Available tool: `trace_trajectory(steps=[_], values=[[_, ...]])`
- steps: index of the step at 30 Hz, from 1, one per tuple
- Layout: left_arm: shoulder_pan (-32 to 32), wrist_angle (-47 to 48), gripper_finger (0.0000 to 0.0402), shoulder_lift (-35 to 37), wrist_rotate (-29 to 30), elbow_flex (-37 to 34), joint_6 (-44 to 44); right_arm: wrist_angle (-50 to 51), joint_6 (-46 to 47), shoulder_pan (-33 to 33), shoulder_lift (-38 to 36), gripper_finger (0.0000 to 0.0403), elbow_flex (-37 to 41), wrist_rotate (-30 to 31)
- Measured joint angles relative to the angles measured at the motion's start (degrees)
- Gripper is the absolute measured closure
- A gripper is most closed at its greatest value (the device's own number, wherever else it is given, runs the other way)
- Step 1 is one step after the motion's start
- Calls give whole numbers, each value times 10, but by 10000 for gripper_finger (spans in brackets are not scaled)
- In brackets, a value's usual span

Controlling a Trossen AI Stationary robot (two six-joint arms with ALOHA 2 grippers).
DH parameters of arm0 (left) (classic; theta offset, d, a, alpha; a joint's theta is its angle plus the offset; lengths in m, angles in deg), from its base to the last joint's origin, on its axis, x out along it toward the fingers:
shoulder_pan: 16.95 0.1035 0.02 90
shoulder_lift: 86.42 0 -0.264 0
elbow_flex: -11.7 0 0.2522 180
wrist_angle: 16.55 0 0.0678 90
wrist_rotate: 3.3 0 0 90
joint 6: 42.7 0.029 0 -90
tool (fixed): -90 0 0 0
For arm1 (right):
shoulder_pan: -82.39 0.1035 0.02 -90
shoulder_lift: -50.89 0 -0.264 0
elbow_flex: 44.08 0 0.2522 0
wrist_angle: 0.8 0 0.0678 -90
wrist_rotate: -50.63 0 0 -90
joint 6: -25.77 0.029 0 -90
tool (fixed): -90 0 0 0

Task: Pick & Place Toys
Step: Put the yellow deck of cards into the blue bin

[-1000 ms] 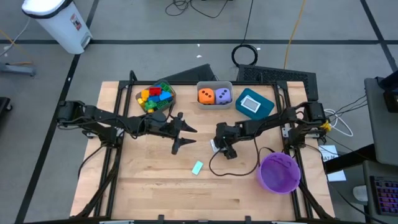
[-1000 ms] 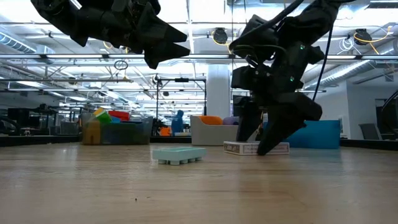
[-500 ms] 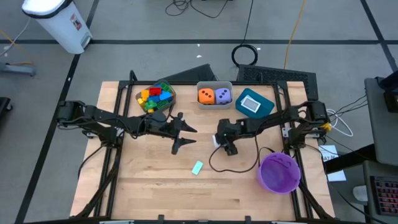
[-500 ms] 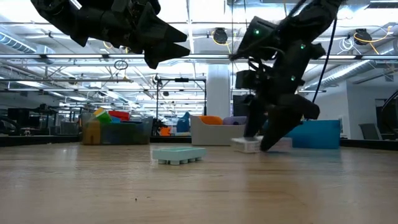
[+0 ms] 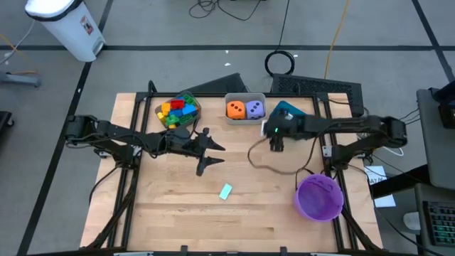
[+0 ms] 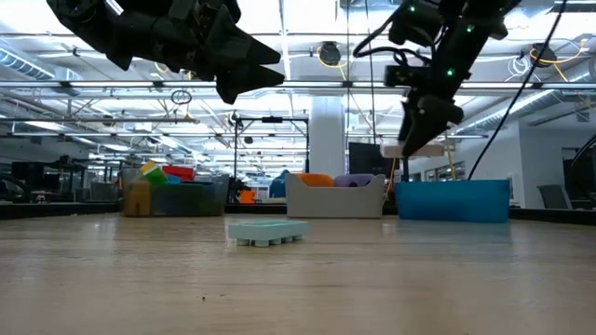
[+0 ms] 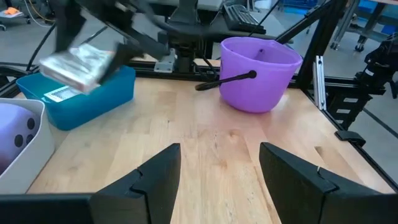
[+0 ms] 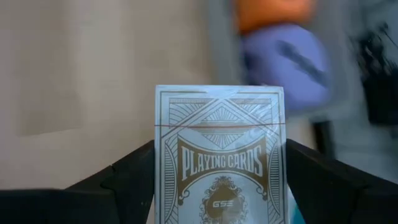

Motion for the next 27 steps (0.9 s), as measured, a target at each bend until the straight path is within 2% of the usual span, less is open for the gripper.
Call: trace_trajectory(steps=[9,14,20,27], values=[[0,0,176,0,0,0,-4,26,21,-164,-20,109,6,-7],[0,0,176,0,0,0,-3,-11,21,-225,-19,109,42,-79],[0,0,176,0,0,0,-3,-82,17,-257,-18,109,95,-95],[0,0,176,0,0,0,-3,-113,15,-261,-19,103,127,-95]])
